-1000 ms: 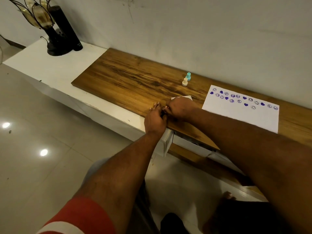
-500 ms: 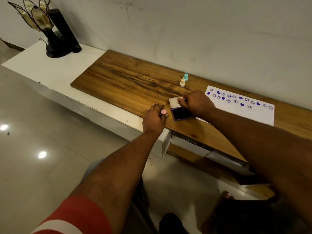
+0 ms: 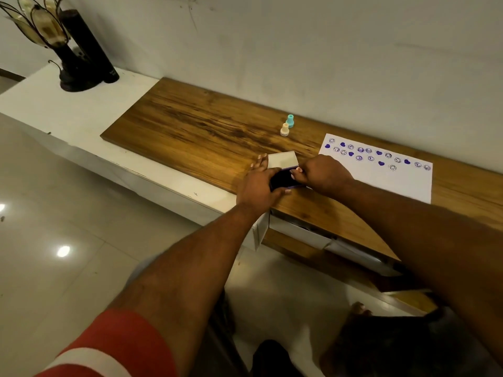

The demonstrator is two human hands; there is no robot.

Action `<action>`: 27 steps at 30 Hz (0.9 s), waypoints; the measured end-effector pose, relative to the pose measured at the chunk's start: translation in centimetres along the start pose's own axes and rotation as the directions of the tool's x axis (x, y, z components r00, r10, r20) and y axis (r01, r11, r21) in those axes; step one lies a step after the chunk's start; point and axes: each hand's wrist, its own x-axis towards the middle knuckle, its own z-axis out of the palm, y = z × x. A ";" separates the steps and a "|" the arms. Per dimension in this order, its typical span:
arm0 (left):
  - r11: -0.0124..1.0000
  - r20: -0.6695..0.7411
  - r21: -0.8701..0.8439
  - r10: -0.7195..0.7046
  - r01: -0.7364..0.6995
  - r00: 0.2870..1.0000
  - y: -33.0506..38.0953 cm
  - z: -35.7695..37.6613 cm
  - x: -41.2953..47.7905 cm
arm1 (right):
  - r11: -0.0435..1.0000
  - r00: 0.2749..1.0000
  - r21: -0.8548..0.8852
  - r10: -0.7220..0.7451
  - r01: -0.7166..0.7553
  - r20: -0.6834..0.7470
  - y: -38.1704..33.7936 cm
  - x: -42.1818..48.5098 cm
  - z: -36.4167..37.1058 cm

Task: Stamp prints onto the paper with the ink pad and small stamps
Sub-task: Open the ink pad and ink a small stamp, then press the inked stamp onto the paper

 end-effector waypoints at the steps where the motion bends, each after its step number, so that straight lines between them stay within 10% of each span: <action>1: 1.000 0.005 -0.010 -0.018 0.018 1.000 0.0 0.0 0.1 | 1.000 0.999 -0.030 -0.004 0.005 0.033 -0.2 0.0 -0.1; 4: 0.995 0.018 -0.067 -0.069 0.070 0.997 0.1 0.2 0.2 | 0.994 0.999 -0.109 -0.029 0.032 0.025 -1.6 0.2 -1.3; 10: 0.986 0.017 -0.095 -0.139 0.140 0.990 0.1 0.4 0.9 | 0.995 0.897 -0.092 -0.020 -0.023 -0.442 -4.4 2.6 -5.0; 14: 0.979 0.043 -0.093 -0.179 0.182 0.983 0.0 0.2 1.8 | 0.972 0.990 -0.198 0.135 -0.124 0.040 -4.9 0.3 1.5; 27: 0.971 0.058 -0.092 -0.215 0.220 0.975 1.3 -0.2 1.2 | 0.945 0.987 -0.318 0.117 -0.078 0.106 -4.1 1.6 1.6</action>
